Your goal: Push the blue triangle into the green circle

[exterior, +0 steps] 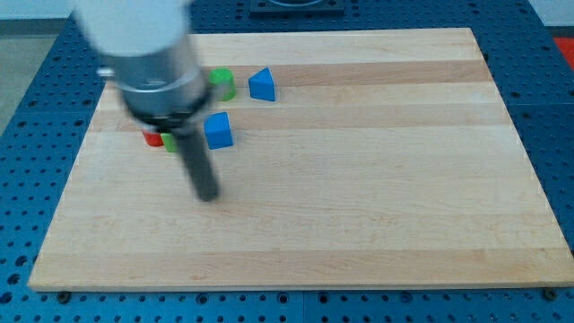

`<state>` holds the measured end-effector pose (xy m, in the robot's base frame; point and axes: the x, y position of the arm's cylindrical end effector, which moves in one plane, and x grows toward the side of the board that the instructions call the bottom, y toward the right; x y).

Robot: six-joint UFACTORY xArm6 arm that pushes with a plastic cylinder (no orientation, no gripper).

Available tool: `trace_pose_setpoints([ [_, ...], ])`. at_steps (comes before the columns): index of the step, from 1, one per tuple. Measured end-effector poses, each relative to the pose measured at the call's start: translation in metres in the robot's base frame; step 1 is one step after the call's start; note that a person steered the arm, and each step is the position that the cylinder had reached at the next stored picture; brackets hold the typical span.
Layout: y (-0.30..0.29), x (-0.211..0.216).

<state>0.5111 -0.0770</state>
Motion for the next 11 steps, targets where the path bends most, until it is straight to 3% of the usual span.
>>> trace_pose_setpoints([
  [1,0.096,-0.045],
  [2,0.134,-0.108],
  [3,0.124,-0.159],
  [4,0.118,-0.177],
  [9,0.054,-0.177],
  [11,0.071,-0.178],
])
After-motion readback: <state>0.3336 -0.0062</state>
